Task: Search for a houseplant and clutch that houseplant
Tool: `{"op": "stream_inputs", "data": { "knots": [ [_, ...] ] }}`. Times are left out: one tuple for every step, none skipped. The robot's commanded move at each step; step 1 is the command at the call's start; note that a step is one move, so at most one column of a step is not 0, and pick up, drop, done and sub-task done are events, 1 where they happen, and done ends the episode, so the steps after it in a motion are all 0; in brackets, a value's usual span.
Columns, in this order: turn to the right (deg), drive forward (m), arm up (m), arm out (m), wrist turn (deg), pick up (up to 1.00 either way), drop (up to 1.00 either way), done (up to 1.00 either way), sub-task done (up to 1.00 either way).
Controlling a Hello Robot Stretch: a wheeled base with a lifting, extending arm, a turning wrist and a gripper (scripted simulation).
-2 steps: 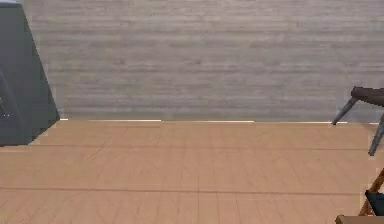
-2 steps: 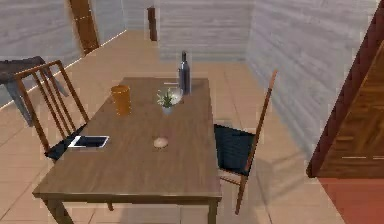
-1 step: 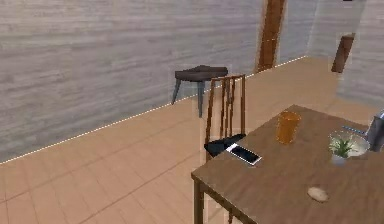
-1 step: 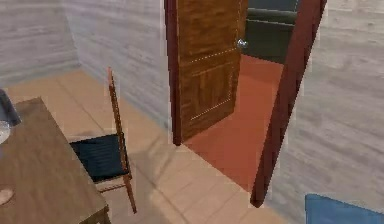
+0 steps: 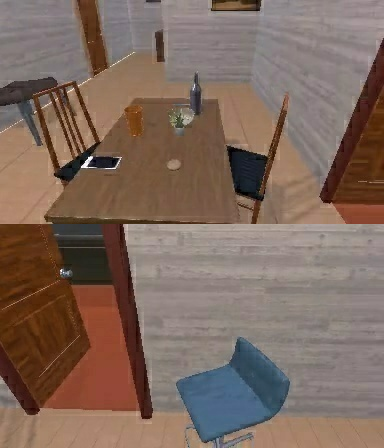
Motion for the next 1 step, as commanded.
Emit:
{"op": "stream_inputs", "data": {
  "knots": [
    [36.0, 0.00, 0.00, 0.00, 0.0, 0.00, 0.00, 0.00, 0.00]
  ]
}}
